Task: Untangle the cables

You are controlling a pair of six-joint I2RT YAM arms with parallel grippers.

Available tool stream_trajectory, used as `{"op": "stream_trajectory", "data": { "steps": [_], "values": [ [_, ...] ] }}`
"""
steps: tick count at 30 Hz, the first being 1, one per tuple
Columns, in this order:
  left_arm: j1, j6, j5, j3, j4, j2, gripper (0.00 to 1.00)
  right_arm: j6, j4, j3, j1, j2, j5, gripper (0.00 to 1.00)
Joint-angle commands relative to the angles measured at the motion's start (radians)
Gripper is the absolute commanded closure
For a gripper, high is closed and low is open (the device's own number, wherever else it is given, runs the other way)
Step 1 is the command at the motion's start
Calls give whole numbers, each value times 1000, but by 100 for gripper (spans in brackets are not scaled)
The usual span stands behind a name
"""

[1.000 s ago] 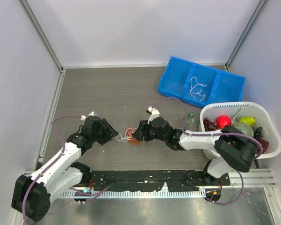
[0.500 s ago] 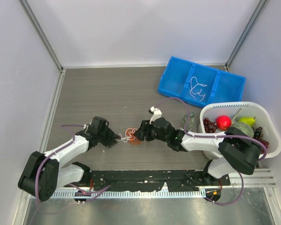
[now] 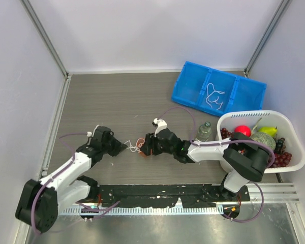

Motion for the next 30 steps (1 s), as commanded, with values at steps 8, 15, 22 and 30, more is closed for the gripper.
{"op": "stream_trajectory", "data": {
  "steps": [8, 15, 22, 30],
  "values": [
    [5, 370, 151, 204, -32, -373, 100, 65, -81, 177, 14, 193, 252, 63],
    [5, 653, 122, 578, -131, -392, 100, 94, -81, 133, 14, 234, 327, 74],
    [5, 800, 114, 831, -88, -349, 100, 90, -92, 100, 15, 242, 352, 68],
    [5, 819, 111, 1034, -149, -269, 100, -2, -97, 105, 14, 194, 308, 56]
  ]
}}
